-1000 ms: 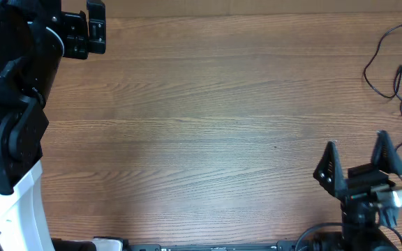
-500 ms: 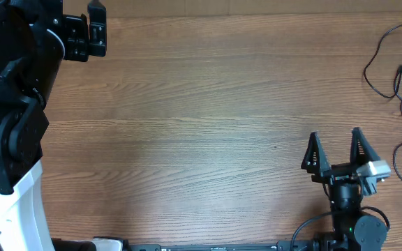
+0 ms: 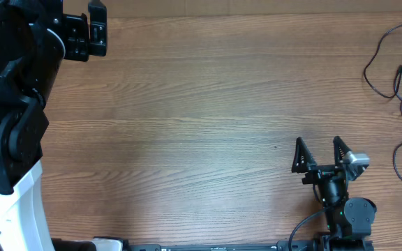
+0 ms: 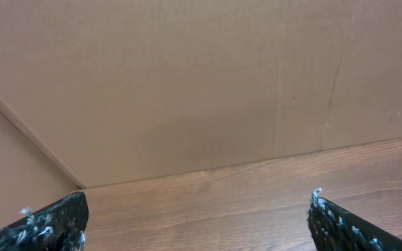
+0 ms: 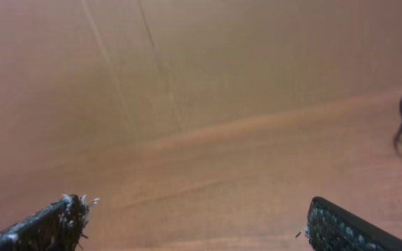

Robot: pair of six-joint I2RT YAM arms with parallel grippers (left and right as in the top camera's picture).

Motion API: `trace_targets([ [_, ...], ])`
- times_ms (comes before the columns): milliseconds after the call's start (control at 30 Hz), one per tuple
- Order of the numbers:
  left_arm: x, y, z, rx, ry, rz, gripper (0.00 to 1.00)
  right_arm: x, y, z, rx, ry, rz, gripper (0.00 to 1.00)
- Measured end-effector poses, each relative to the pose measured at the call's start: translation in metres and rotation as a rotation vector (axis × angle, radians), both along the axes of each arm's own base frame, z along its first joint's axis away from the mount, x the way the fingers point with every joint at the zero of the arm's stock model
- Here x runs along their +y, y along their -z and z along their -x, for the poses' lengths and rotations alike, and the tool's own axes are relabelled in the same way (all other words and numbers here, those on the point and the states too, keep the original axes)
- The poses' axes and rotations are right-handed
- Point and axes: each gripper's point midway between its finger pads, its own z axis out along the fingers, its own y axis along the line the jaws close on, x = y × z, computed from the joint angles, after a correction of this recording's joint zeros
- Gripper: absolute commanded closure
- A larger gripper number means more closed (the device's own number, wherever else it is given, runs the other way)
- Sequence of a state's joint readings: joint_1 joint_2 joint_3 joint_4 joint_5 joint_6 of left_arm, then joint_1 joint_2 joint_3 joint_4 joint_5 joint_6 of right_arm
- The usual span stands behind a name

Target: Untangle cables

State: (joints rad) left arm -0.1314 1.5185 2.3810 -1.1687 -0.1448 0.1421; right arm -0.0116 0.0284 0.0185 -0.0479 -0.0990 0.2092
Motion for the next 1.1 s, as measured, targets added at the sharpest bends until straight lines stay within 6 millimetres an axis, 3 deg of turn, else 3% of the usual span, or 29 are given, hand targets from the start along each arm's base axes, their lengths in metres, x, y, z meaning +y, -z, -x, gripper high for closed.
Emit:
trace_targets([
  [267, 0.0, 0.001, 0.0, 0.003, 0.002, 0.0, 0.0, 0.0, 0.017, -0.002, 0.074, 0.0, -0.001, 0.0],
  [667, 0.0, 0.003, 0.001, 0.011, 0.002, -0.001, 0.0, 0.0, 0.061, -0.007, 0.262, 0.002, -0.003, 0.0],
  [1100, 0.0, 0.005, 0.002, 0.021, 0.002, -0.002, 0.0, 0.0, 0.063, -0.007, 0.269, 0.002, -0.003, 0.0],
])
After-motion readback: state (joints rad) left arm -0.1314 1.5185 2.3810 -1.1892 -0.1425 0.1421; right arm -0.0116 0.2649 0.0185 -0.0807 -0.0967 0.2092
